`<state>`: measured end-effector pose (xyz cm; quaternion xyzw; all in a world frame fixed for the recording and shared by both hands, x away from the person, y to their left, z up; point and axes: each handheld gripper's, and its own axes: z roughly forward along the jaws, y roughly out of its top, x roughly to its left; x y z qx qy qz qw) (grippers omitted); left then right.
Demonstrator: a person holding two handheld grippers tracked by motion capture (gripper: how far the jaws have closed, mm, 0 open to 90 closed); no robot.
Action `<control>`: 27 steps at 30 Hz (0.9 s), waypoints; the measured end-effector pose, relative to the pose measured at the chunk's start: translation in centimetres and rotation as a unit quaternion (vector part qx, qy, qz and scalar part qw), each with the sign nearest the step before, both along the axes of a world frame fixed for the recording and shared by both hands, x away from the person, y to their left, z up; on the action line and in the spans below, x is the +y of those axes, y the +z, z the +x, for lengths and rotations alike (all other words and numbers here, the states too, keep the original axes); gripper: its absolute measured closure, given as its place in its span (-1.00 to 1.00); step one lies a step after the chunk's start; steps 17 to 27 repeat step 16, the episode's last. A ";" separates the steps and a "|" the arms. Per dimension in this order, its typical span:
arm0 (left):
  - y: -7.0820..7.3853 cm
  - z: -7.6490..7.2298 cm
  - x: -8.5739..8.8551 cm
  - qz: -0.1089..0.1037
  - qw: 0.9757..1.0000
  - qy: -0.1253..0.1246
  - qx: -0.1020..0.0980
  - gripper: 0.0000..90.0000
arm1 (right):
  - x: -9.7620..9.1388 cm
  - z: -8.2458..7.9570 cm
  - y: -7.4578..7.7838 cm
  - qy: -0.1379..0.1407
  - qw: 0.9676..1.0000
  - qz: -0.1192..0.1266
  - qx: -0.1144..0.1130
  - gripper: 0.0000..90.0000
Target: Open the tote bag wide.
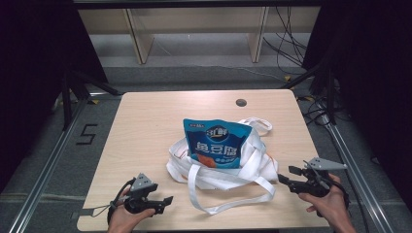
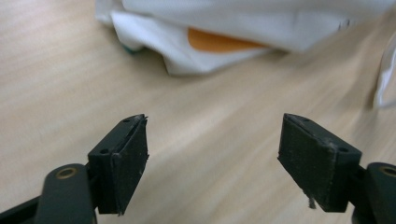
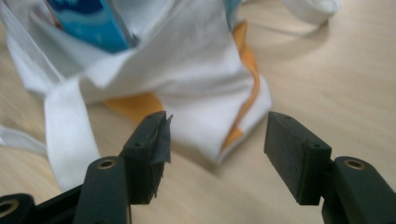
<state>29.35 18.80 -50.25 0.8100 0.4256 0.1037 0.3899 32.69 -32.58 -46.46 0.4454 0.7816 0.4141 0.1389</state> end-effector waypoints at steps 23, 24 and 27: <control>-1.0 0.0 0.6 0.023 1.000 0.004 0.003 -0.58 | -1.3 -2.0 -2.9 -0.008 0.999 -0.027 0.023 -0.16; -1.0 0.0 0.6 0.023 1.000 0.004 0.003 -0.58 | -1.3 -2.0 -2.9 -0.008 0.999 -0.027 0.023 -0.16; -1.0 0.0 0.6 0.023 1.000 0.004 0.003 -0.58 | -1.3 -2.0 -2.9 -0.008 0.999 -0.027 0.023 -0.16</control>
